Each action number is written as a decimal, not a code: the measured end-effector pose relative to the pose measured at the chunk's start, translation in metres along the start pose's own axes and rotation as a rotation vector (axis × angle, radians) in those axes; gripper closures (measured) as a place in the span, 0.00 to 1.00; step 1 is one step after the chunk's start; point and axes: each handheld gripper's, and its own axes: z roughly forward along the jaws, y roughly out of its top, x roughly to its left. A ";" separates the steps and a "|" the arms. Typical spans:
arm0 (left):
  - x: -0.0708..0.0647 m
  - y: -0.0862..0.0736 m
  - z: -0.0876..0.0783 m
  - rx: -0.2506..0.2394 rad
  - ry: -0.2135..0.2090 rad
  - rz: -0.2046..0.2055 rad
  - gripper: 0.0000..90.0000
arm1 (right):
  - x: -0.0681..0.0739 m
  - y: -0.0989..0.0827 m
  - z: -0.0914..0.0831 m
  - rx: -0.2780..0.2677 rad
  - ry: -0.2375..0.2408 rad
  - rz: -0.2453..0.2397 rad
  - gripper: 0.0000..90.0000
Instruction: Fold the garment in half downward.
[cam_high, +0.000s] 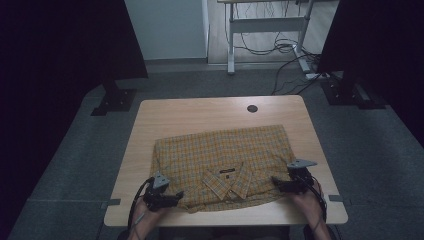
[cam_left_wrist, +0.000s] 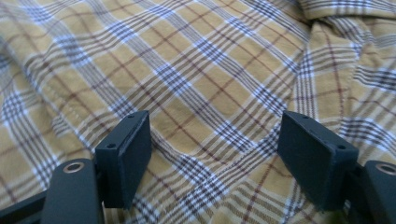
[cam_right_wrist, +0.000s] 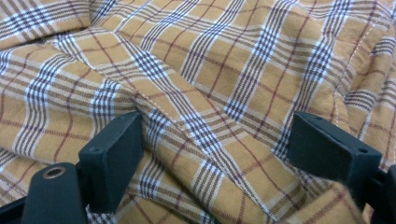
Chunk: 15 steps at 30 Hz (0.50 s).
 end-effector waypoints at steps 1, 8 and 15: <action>0.000 0.002 -0.002 -0.002 -0.011 0.019 0.29 | 0.000 0.000 0.000 -0.002 0.000 0.005 0.19; 0.030 0.037 -0.009 -0.076 -0.041 -0.012 0.22 | 0.002 0.006 -0.020 -0.036 -0.002 0.031 0.17; 0.058 0.037 0.028 0.001 0.004 -0.049 0.24 | 0.023 0.014 -0.049 -0.096 0.013 -0.015 0.16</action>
